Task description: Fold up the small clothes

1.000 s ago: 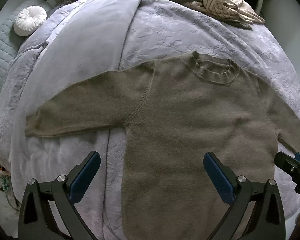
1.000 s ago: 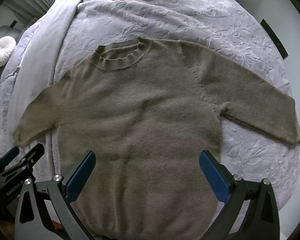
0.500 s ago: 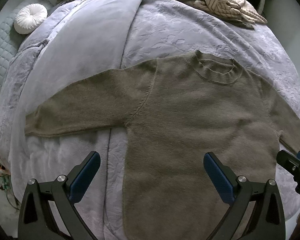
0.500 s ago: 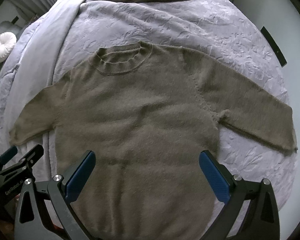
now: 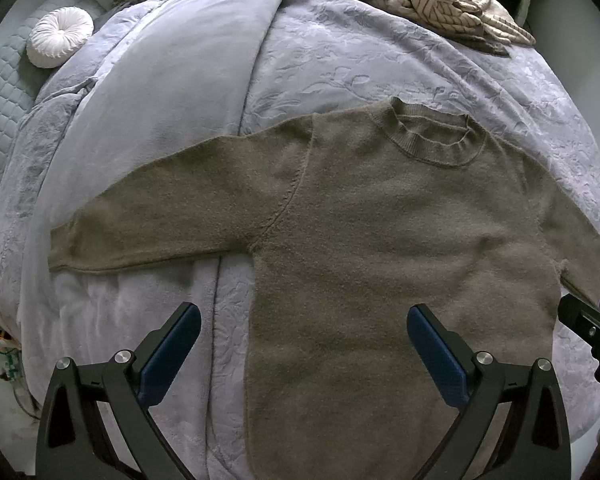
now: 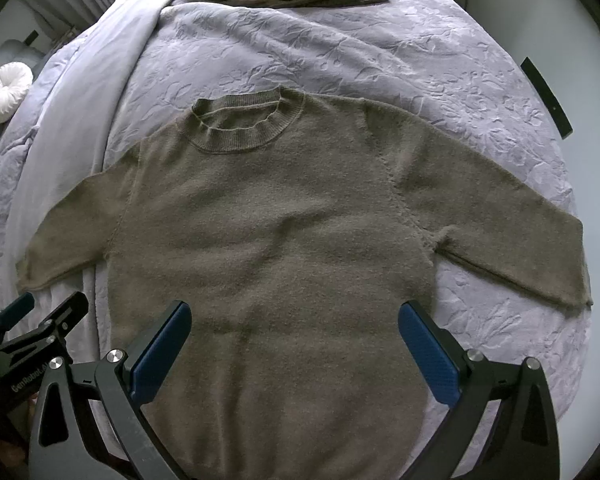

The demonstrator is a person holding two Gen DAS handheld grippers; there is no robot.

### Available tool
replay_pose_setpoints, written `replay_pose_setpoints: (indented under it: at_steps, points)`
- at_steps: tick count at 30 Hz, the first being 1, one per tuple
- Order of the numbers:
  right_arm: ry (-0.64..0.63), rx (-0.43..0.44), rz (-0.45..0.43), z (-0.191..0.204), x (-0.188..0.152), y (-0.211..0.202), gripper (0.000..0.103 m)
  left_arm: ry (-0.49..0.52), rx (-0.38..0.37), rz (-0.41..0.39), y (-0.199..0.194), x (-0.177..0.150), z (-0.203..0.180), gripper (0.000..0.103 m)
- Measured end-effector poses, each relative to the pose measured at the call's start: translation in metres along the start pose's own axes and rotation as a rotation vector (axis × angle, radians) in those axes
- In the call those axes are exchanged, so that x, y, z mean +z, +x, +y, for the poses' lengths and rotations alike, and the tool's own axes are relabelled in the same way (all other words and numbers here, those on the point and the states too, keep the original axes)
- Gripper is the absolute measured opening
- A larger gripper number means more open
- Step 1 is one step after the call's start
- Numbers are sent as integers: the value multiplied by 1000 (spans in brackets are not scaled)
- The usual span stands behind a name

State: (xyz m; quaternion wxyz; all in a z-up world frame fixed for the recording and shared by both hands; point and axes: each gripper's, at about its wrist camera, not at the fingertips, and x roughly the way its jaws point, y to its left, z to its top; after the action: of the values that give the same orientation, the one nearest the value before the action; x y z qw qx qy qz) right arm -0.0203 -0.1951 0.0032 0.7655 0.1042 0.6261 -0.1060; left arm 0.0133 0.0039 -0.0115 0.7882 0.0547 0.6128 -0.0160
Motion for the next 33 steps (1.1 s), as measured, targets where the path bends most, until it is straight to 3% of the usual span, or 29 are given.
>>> replay_pose_setpoints:
  at_steps: [33]
  points:
    - [-7,-15,53,5,-5,26,103,-22,4,36,22,-8,8,103]
